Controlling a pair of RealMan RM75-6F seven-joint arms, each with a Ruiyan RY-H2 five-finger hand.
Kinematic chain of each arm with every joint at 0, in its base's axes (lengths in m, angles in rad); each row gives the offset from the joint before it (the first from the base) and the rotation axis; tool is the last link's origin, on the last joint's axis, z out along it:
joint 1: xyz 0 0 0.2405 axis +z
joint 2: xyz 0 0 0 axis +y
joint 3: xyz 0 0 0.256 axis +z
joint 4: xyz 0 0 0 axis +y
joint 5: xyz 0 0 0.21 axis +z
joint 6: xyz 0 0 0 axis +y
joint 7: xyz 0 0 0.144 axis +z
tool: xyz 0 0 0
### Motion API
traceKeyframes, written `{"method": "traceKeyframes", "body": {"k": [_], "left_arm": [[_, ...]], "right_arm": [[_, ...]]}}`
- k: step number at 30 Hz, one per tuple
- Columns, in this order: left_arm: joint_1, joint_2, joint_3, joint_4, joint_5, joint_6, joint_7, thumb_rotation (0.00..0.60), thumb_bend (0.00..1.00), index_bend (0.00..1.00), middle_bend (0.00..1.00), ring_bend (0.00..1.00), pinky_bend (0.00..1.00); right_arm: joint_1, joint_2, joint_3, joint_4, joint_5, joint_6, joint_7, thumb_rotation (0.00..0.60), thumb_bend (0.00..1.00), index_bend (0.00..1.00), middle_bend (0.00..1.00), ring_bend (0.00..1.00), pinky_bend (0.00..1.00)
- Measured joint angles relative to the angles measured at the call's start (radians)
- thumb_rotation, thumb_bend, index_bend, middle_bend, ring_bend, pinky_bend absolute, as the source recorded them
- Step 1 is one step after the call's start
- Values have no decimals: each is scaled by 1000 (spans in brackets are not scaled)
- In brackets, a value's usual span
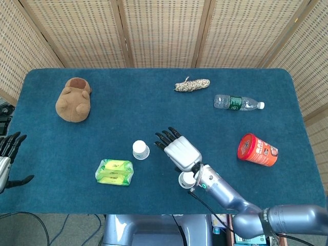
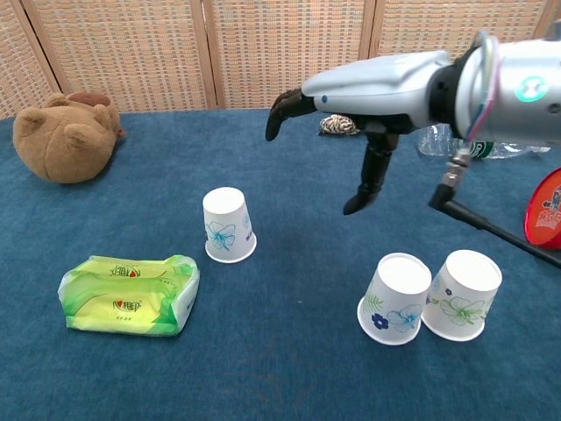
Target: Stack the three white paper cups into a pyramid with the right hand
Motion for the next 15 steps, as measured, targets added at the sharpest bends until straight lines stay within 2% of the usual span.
{"method": "traceKeyframes", "body": {"k": [9,15], "left_arm": [[-14,-1,-13,13,-42,-33,-11,600,99,0,0,0,0],[-20,1,-21,20,-66,-49,-24,600,100,0,0,0,0]], "right_arm": [[124,-184,72,233,112,-95,60,600,244,192,155,100,96],[207,-290,95,402,211,-152,75,600,244,192,170,99,96]]}}
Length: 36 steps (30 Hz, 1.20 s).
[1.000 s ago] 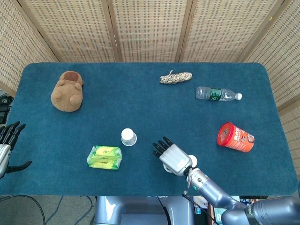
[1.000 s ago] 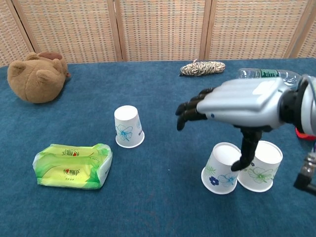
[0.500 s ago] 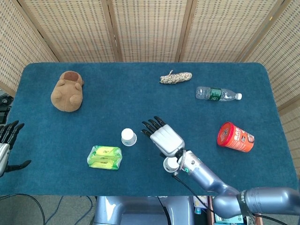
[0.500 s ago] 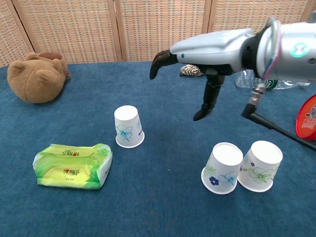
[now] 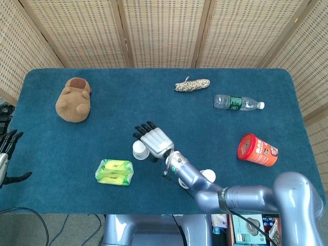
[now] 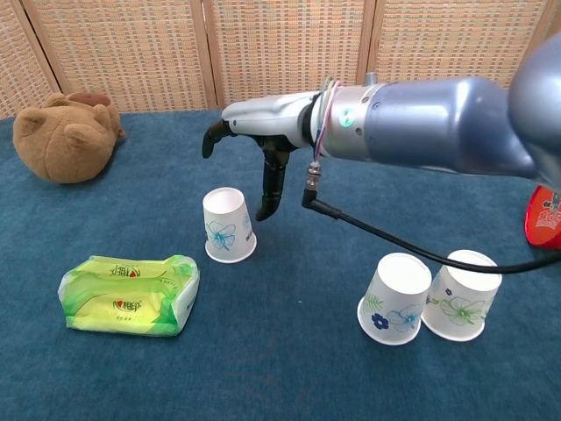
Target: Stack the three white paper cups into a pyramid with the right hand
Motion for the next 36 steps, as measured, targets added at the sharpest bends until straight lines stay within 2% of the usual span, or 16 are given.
{"method": "traceKeyframes", "body": {"k": [8,17,22,28,31,36], "left_arm": [[-4,1,-5,7,-14,-11,-8,600,99,0,0,0,0],[-10,2,-7,13,-25,-25,-16,600,100,0,0,0,0],[-10,4,-8,18,-28,-28,-28,600,100,0,0,0,0],[-11,5,-8,20,-25,-30,-33,600,99,0,0,0,0],[-10,4,-7,21,-25,-28,-32,600,99,0,0,0,0],[-12,3,-5,21,-23,-33,-29,600,100,0,0,0,0]], "right_arm": [[53,-55,3,87,53,-57,25,600,244,192,207,101,117],[82,-96,-21,165,64,-81,29,600,244,199,262,162,247],[93,-121,-43,217,78,-84,21,600,246,299,400,304,411],[95,-142,-58,242,66,-75,25,600,327,455,517,412,503],[90,-149,-56,247,48,-69,39,600,370,490,538,428,515],[75,-146,-51,237,0,-48,65,600,386,497,538,430,515]]}}
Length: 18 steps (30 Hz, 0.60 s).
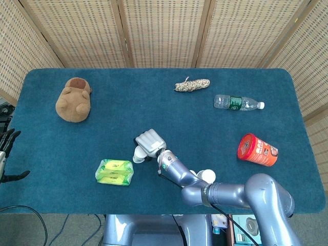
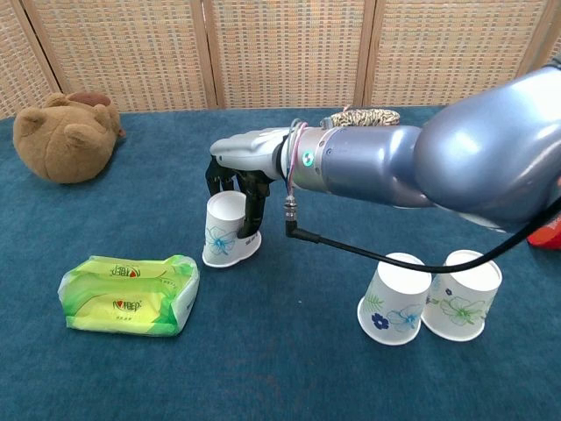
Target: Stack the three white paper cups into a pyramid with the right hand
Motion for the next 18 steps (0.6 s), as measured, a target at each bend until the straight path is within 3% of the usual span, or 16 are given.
{"method": "traceKeyframes", "body": {"k": [8,18], "left_arm": [[-2,-1,1,-2,4,-1,2,600,99,0,0,0,0],[6,6,9,-19,43,25,-1,600,100,0,0,0,0]], "right_arm": [[-40,107,10,-148,-48,61,14,600,386,497,535,430,515],[-148,423,-31,-490,-103,190,-32,600,391,497,535,430,515]]}}
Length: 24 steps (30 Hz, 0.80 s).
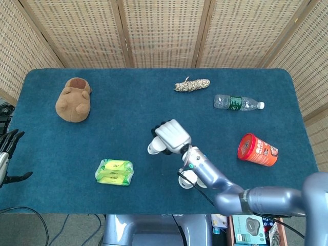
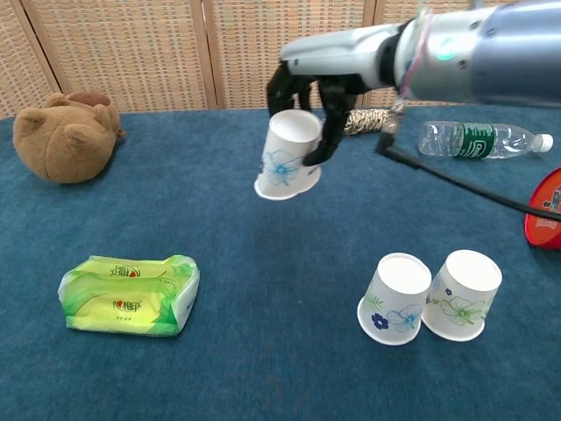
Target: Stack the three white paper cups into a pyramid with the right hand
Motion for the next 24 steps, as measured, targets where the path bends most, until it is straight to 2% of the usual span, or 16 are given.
{"method": "traceKeyframes", "body": {"k": [4,9,18,24], "left_arm": [[5,2,5,-4,13,10,-2,600,99,0,0,0,0],[9,3,10,-7,29,22,1,600,100,0,0,0,0],[19,4,17,-16,53,45,9,600,100,0,0,0,0],[20,3,18,-18,52,45,16,600,100,0,0,0,0]], "right_arm": [[-75,129,-49,-126,-62,49,-5,600,393,497,535,430,515],[-169,225,-125,-204,-192,86,24,600,396,497,536,430,515],[-351,298,-262,-222,-532,149,172,600,402,497,538,430,515],[-428,323,-297,-196,-634,160,252,600,409,497,539,430,515]]}}
